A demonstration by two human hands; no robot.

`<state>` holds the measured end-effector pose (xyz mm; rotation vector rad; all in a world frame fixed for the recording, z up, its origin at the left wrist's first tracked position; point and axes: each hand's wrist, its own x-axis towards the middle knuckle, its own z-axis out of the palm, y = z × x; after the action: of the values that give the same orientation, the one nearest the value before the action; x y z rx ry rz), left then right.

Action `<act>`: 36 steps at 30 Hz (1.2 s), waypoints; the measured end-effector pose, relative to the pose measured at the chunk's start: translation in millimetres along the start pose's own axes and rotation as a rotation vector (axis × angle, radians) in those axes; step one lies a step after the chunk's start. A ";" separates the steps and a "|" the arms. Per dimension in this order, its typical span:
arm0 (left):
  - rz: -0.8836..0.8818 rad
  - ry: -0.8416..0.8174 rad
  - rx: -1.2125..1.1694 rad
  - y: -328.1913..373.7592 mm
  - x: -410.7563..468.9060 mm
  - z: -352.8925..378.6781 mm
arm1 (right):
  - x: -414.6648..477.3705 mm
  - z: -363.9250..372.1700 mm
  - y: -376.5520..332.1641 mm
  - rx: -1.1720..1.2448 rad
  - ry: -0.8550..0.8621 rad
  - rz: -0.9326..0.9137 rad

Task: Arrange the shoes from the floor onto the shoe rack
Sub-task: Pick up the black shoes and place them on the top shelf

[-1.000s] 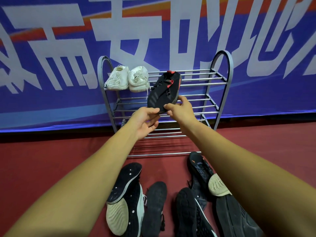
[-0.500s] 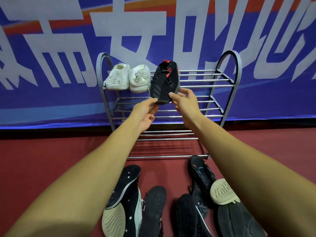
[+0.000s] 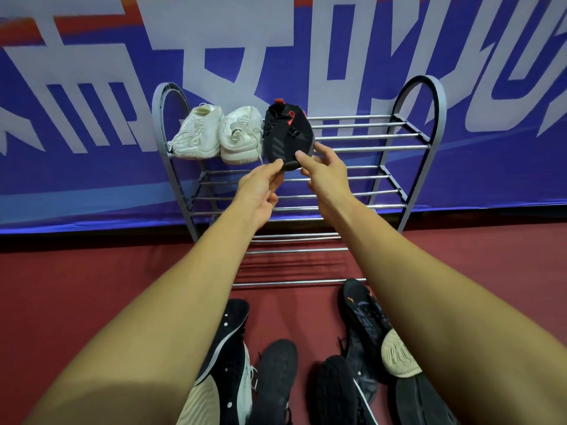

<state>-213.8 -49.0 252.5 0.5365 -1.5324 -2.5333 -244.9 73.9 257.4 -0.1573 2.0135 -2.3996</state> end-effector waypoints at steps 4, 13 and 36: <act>0.054 0.030 0.183 -2.0 2.4 -2.0 | 1.4 -5.1 4.8 -0.088 -0.018 -0.013; 0.057 -0.035 0.515 -12.8 -10.1 -28.1 | -5.0 -23.3 29.8 -0.452 0.036 -0.018; -0.254 -0.254 1.492 -185.1 -73.6 -146.2 | -160.5 -86.7 206.1 -1.382 -0.693 0.460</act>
<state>-79.1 -61.0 45.7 0.4970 -3.4010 -1.0712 -104.6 133.8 28.3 -0.3707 2.4280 -0.3041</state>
